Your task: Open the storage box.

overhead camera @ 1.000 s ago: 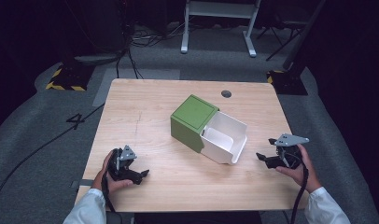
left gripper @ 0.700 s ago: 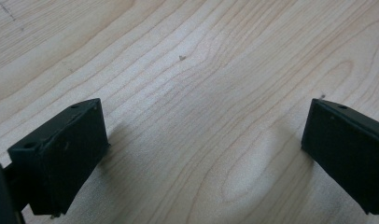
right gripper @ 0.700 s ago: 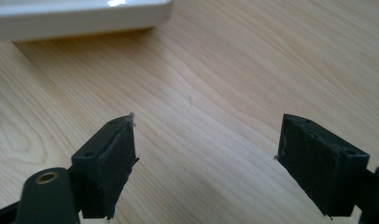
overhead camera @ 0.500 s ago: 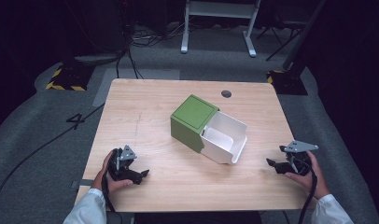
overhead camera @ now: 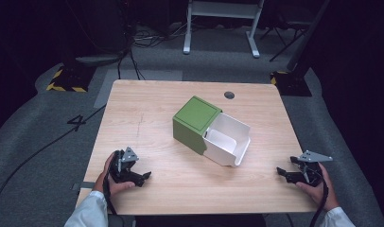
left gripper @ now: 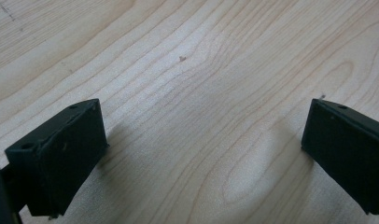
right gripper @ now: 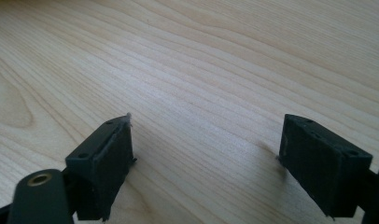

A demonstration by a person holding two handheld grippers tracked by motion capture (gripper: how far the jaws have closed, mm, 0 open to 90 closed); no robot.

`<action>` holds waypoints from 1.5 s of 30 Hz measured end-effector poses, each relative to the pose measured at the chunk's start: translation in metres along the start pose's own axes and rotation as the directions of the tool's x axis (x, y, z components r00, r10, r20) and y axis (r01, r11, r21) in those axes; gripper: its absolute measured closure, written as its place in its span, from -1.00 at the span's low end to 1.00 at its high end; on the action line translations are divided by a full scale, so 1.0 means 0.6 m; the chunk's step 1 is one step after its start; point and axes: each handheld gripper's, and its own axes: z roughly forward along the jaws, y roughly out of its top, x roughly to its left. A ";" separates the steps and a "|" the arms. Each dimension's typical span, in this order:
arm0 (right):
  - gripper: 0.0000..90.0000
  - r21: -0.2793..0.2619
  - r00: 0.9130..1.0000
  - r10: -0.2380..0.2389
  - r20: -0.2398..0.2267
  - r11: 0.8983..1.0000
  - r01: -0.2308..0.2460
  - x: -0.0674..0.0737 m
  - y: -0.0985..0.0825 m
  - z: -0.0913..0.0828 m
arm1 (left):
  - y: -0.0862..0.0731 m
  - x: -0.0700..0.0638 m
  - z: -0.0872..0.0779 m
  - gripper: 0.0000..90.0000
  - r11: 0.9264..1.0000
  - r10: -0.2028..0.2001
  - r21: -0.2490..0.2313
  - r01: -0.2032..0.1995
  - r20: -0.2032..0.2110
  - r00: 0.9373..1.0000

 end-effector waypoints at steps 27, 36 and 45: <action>-0.65 -0.009 0.999 0.033 -0.001 0.999 -0.033 -0.003 -0.004 0.001 | 0.000 0.000 -0.001 -0.99 1.000 0.001 0.001 -0.001 -0.003 1.000; -0.65 -0.009 0.999 0.034 -0.002 0.999 -0.034 -0.003 -0.004 0.001 | -0.001 0.000 -0.001 -0.99 1.000 0.004 0.002 -0.004 -0.005 1.000; -0.65 -0.010 0.999 0.034 -0.002 0.999 -0.034 -0.004 -0.004 0.001 | -0.001 0.000 -0.001 -0.99 1.000 0.005 0.002 -0.005 -0.004 1.000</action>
